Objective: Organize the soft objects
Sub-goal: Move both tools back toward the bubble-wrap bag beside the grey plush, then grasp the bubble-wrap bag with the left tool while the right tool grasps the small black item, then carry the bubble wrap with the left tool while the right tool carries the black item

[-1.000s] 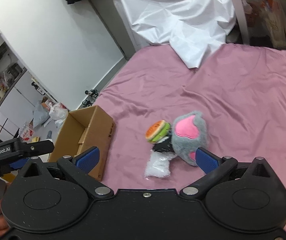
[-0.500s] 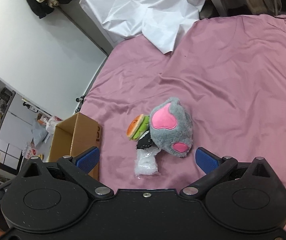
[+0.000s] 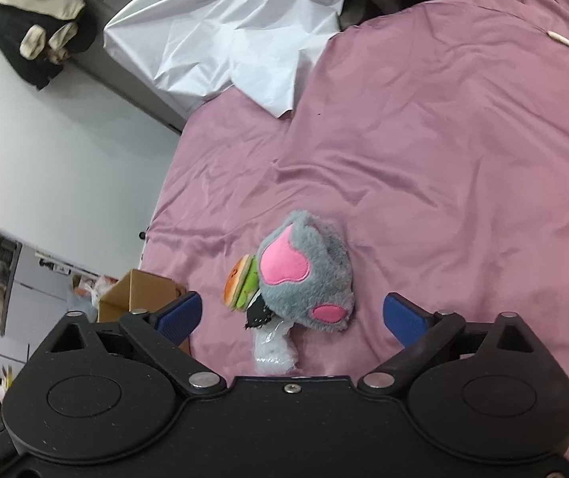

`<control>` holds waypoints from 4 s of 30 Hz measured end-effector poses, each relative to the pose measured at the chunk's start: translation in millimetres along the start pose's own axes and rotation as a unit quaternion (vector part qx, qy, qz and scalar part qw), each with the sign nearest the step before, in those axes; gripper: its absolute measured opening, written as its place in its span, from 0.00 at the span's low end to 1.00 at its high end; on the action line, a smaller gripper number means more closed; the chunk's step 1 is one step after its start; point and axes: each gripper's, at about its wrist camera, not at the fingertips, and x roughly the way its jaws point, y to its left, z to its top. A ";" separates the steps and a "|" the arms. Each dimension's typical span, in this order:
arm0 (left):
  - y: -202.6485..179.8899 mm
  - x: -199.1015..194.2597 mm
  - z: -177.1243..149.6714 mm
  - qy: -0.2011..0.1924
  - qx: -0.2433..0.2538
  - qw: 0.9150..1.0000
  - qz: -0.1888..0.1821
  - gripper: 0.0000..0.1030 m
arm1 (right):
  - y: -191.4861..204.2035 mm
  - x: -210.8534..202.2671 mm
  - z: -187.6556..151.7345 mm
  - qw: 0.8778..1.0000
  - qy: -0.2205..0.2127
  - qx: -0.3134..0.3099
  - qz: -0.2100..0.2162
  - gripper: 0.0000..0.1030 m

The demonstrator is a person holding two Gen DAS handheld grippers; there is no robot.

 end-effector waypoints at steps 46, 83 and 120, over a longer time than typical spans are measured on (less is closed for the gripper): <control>49.1 105.3 -22.2 0.110 -0.044 0.990 -0.081 0.44 | 17.4 91.3 -8.1 0.992 0.099 0.077 0.033 0.34; 73.6 -7.3 -9.2 0.026 -0.003 1.000 0.000 0.39 | 64.7 47.5 -20.0 0.990 0.028 -0.041 0.133 0.10; 174.0 -72.7 45.5 -0.057 -0.070 0.995 0.045 0.39 | 169.7 56.0 -56.8 0.975 -0.012 -0.167 0.143 0.10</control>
